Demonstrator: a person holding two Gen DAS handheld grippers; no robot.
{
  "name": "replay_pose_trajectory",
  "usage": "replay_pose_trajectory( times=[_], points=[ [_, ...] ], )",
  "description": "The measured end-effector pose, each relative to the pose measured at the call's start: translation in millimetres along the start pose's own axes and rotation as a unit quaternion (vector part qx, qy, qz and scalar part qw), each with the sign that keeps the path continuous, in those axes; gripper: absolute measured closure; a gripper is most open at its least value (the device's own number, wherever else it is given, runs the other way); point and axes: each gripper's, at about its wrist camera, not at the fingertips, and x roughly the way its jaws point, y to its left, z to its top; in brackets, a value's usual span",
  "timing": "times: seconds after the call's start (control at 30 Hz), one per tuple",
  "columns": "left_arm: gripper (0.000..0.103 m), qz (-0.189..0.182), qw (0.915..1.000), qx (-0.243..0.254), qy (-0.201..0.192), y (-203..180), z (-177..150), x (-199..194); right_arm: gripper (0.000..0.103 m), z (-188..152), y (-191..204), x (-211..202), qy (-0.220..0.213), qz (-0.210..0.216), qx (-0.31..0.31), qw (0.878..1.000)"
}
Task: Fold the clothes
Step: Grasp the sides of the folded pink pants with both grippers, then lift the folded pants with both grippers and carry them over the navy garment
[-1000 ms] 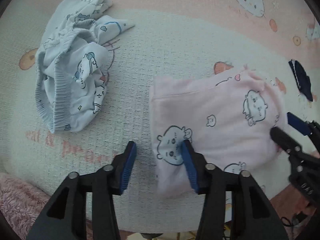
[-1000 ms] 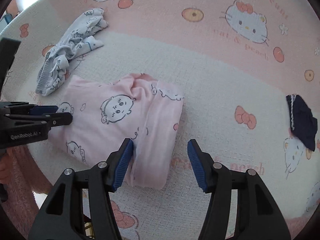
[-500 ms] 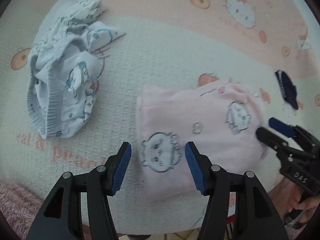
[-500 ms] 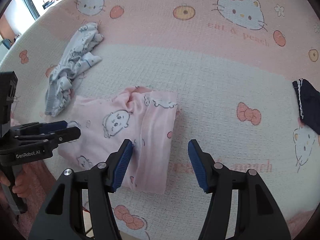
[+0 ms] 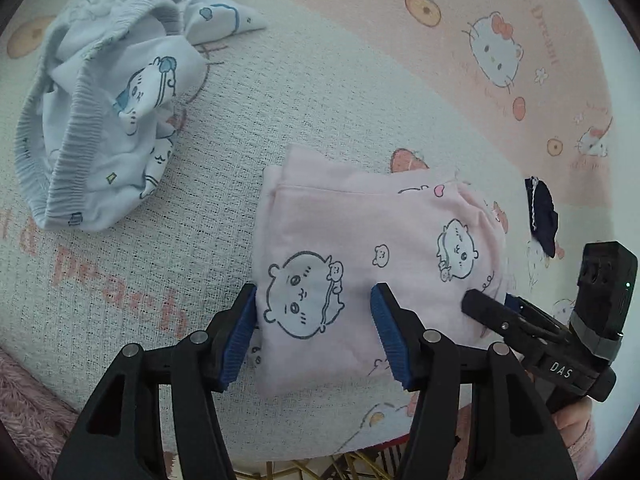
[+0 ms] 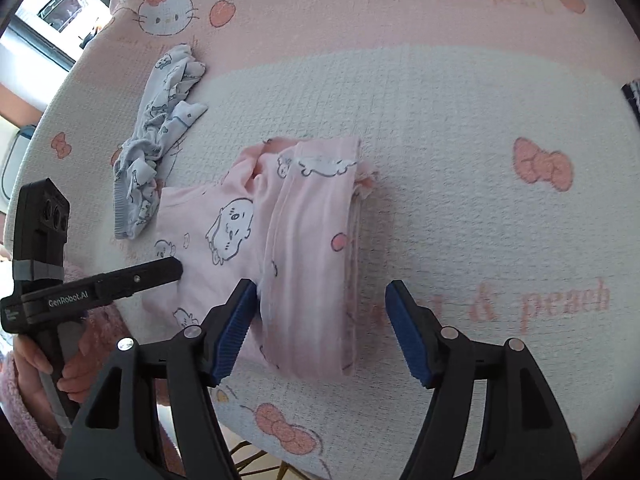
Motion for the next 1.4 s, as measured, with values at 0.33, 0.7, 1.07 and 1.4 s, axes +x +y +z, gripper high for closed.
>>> replay_pose_trajectory(
  times=[0.33, 0.7, 1.07, 1.4],
  points=[
    [0.077, 0.001, 0.9999, -0.016, -0.006, 3, -4, 1, 0.053, -2, 8, 13, 0.009, 0.038, 0.014, 0.999],
    [0.077, 0.039, 0.9944, 0.091, -0.037, -49, -23, -19, 0.061, -1, 28, 9, 0.004, -0.007, -0.006, 1.0],
    [0.084, 0.006, 0.9841, 0.173, -0.041, -150, -5, -27, 0.063, -5, -7, -85, -0.058, -0.002, 0.063, 0.996],
    [0.084, -0.045, 0.9652, 0.256, -0.03, -298, 9, -7, 0.064, 3, -80, -186, -0.141, -0.01, 0.088, 0.986]
  ],
)
